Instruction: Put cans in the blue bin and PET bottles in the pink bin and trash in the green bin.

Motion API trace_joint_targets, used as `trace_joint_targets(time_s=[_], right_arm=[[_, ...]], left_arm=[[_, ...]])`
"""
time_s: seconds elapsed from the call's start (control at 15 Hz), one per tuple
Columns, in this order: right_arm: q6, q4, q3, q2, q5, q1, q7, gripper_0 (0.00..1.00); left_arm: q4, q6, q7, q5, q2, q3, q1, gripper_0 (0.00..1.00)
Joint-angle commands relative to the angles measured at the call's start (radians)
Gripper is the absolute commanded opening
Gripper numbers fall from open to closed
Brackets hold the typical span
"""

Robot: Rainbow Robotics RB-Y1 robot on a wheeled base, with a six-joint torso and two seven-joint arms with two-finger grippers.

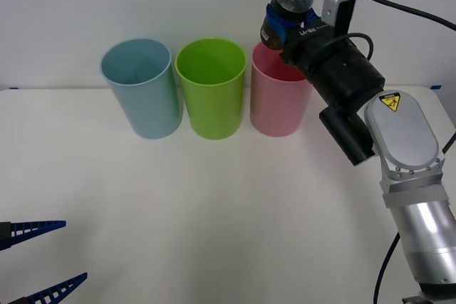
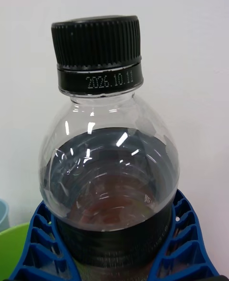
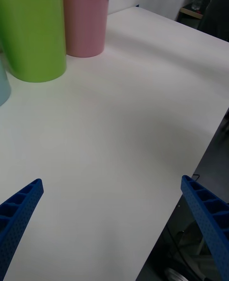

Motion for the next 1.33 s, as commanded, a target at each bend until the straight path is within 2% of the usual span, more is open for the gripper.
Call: trace_joint_targets(time_s=[0.07, 0.67, 0.93, 1.33], right_arm=[[0.03, 0.078, -0.009, 0.002, 0.017, -0.045, 0.003, 0.0], [0.031, 0.125, 0.004, -0.028, 0.037, -0.049, 0.003, 0.0], [0.025, 0.059, 0.025, -0.047, 0.014, 0.009, -0.001, 0.0], [0.025, 0.058, 0.028, -0.06, 0.017, 0.021, -0.003, 0.0]], left_arm=[[0.0, 0.0, 0.0, 0.0, 0.0, 0.0, 0.0, 1.0], [0.0, 0.0, 0.0, 0.0, 0.0, 0.0, 0.0, 1.0], [0.0, 0.0, 0.0, 0.0, 0.0, 0.0, 0.0, 1.0], [0.0, 0.0, 0.0, 0.0, 0.0, 0.0, 0.0, 1.0]])
